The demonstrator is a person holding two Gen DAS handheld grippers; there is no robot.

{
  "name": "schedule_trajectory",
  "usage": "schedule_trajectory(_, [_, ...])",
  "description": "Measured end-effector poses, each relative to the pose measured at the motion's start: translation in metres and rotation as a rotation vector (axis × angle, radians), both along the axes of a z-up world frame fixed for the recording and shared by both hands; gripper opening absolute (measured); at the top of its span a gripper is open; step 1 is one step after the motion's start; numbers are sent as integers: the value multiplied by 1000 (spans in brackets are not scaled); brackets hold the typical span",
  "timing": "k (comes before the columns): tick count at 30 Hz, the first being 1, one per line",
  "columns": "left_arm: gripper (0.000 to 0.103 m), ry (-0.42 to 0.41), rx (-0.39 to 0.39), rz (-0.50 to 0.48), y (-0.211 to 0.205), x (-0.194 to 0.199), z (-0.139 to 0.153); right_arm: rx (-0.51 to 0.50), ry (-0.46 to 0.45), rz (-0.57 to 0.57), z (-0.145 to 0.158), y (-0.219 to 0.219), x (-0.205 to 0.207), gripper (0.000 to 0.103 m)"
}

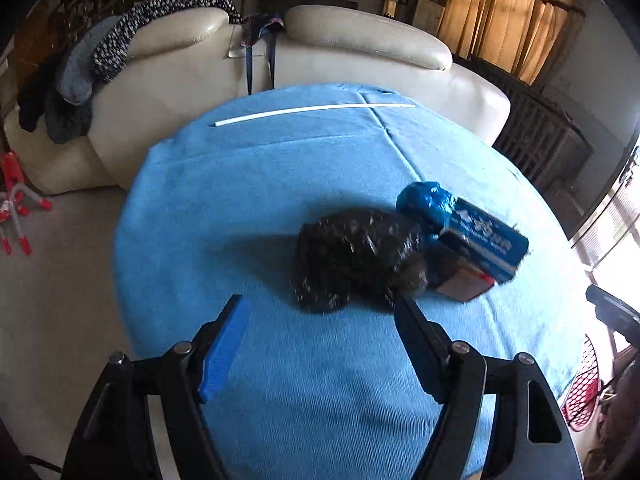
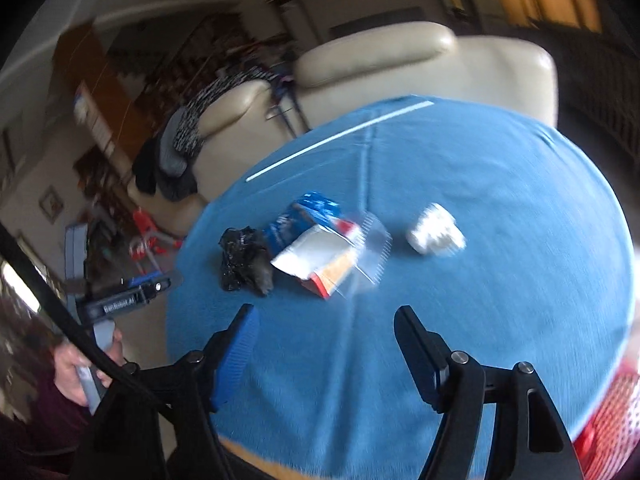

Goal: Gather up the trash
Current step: 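Grasp the blue toothpaste box with the right tool while the left tool grasps the black plastic bag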

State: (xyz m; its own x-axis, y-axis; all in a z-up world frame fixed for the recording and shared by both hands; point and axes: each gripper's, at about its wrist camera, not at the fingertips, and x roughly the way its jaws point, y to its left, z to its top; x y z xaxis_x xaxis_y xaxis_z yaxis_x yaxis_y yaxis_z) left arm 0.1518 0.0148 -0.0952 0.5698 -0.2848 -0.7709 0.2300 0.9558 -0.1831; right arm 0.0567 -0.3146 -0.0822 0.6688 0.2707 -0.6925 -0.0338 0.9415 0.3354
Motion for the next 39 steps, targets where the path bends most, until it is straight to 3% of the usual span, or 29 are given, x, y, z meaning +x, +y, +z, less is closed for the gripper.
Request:
schedule_trajectory(3, [76, 27, -36, -11, 1, 19, -4, -58, -1, 55, 1, 19, 29, 74])
schedule_trajectory(14, [77, 109, -178, -66, -17, 80, -17, -120, 30, 151, -6, 52, 117, 77])
schedule_trajectory(20, [75, 143, -240, -66, -22, 88, -31, -218, 91, 229, -26, 74, 133, 77])
schedule_trajectory(22, [57, 159, -242, -70, -24, 89, -38, -296, 96, 236, -32, 81, 133, 77])
schedule_trajectory(25, [40, 186, -231, -82, -28, 87, -47, -377, 103, 230, -41, 85, 132, 77])
schedule_trajectory(29, [32, 177, -248, -86, -28, 80, -48, -365, 84, 197, -43, 79, 130, 75])
schedule_trajectory(31, [11, 178, -258, -97, -28, 76, -47, -353, 66, 189, -42, 78, 126, 67])
schedule_trajectory(39, [9, 177, -237, -128, -29, 53, -44, -310, 24, 187, -37, 72, 99, 63])
